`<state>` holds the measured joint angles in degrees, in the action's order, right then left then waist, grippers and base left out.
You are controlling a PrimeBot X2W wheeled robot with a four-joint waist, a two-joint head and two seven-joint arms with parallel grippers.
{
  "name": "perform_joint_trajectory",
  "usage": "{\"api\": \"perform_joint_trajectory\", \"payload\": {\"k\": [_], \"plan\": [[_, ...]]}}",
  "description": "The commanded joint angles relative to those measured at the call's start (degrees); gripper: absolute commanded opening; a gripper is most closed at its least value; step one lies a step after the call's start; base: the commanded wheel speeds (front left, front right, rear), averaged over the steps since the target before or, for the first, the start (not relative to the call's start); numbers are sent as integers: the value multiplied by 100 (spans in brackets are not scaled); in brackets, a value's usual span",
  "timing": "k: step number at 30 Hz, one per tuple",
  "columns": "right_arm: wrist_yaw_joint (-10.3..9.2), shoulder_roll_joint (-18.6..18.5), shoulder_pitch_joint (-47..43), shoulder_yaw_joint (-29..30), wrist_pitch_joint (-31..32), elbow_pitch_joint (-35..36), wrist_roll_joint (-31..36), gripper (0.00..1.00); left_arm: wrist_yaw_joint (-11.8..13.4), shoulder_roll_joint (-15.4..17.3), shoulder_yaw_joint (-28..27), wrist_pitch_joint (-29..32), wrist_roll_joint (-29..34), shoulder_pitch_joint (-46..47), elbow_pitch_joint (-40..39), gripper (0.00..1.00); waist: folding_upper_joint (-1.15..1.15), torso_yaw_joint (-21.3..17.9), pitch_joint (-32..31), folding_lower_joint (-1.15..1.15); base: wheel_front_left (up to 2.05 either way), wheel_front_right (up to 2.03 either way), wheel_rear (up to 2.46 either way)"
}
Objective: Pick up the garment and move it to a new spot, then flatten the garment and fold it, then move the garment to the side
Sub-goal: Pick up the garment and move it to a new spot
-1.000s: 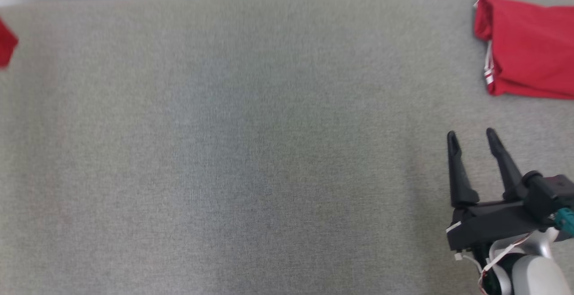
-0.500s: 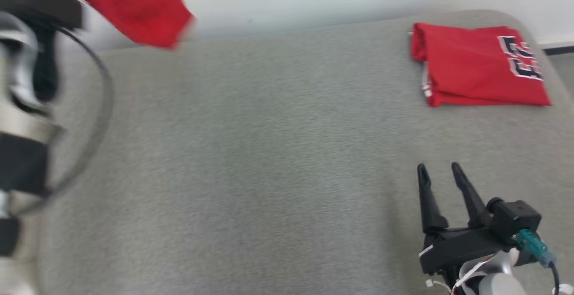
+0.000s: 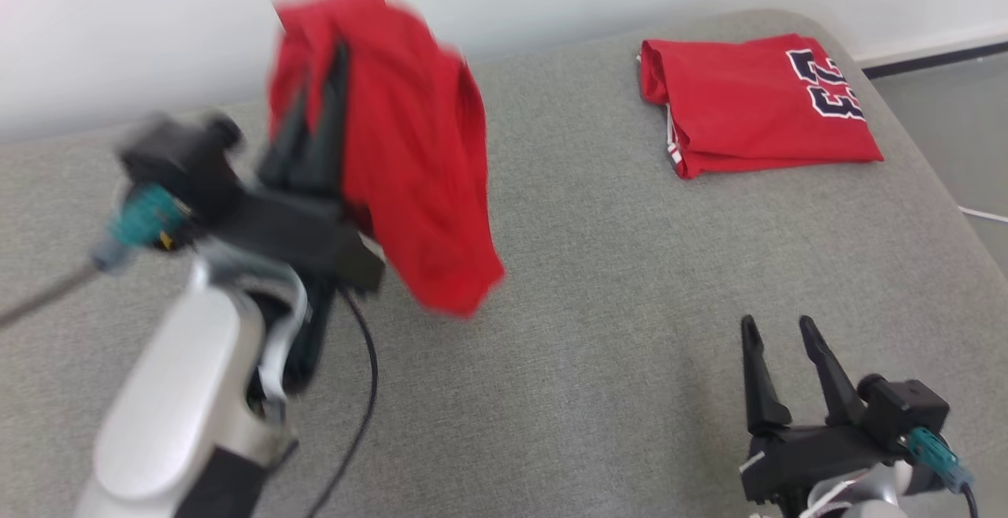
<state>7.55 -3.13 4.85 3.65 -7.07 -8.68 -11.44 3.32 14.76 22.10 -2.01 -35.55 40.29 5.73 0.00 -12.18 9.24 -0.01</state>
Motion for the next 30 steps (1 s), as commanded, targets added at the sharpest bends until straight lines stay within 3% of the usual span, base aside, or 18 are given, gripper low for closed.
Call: {"api": "perform_joint_trajectory", "payload": {"k": [1, 4, 8, 16, 17, 18, 19, 25, 30], "plan": [[-13, 27, 105, -73, -18, -27, -31, 100, -26, 35, 169, 5, 110, -310, 131, 0, 0, -88, 92, 1, 0, 0, 0], [-13, 27, 156, -142, -42, -57, -54, 100, -54, -101, 220, -59, -48, -555, 261, 0, 0, -154, 156, 1, 0, 0, 0], [-13, 31, 272, -232, -86, -122, -97, 100, -59, -45, 367, -241, 80, -949, 705, 0, 0, -294, 280, 1, 0, 0, 0], [-13, 34, 379, -237, -142, -272, -91, 100, -347, -278, 525, -566, -146, -1360, 1780, 0, 0, -418, 295, 1, 0, 0, 0], [-13, 34, 396, -230, -141, -277, -68, 100, -392, -324, 561, -610, -142, -1362, 1884, 29, 0, -408, 265, 1, 0, 0, 0], [-13, 34, 402, -215, -143, -276, -50, 100, -400, -348, 593, -679, -83, -1328, 1943, 72, 0, -387, 226, 1, 0, 0, 0], [-13, 33, 400, -205, -138, -275, -34, 100, -409, -368, 596, -745, -59, -1280, 1987, 100, 0, -363, 185, 1, 0, 0, 0], [-13, -9, 225, -107, -70, -241, 46, 100, -425, -372, 561, -987, -24, -1120, 1903, 100, 0, -102, -255, 1, 0, 0, 0], [-13, -26, 68, -42, 26, -143, 67, 100, -259, -60, 448, -968, 109, -1154, 1508, 100, 0, 188, -572, 1, 0, 0, 0]]}}
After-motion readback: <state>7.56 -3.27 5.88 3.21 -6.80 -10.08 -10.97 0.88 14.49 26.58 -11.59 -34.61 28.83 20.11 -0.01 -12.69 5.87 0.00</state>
